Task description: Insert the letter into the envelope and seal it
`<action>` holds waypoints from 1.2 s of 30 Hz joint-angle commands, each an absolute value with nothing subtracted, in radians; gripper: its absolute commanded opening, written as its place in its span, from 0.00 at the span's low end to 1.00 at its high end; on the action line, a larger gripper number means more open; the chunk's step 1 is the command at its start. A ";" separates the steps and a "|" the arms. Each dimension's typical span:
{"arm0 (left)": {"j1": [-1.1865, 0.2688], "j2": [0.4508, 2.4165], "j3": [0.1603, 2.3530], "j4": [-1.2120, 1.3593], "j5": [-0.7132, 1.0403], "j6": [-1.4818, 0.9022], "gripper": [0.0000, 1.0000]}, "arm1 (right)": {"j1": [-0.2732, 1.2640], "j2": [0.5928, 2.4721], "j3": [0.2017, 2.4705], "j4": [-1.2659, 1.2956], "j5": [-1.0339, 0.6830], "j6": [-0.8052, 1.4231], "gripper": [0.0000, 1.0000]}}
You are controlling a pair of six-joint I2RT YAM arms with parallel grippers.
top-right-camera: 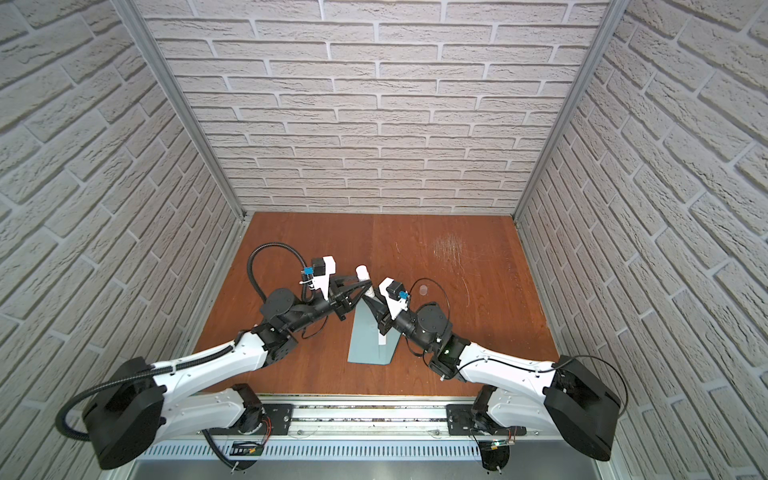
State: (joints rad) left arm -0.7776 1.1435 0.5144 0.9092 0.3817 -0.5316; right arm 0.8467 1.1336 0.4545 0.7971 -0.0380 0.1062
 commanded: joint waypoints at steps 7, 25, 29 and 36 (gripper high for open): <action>-0.796 1.072 0.433 0.838 0.717 -0.559 0.00 | 0.701 1.092 0.500 0.820 -0.566 0.381 0.06; -0.780 0.990 0.578 0.663 0.147 -0.461 0.00 | 0.731 1.028 0.550 0.526 -0.098 0.087 0.69; -0.780 1.029 0.624 0.654 0.041 -0.447 0.00 | 0.783 1.044 0.551 0.572 0.039 0.037 0.69; -0.777 1.151 0.653 0.789 -0.009 -0.460 0.00 | 0.851 1.101 0.514 0.723 0.231 -0.062 0.66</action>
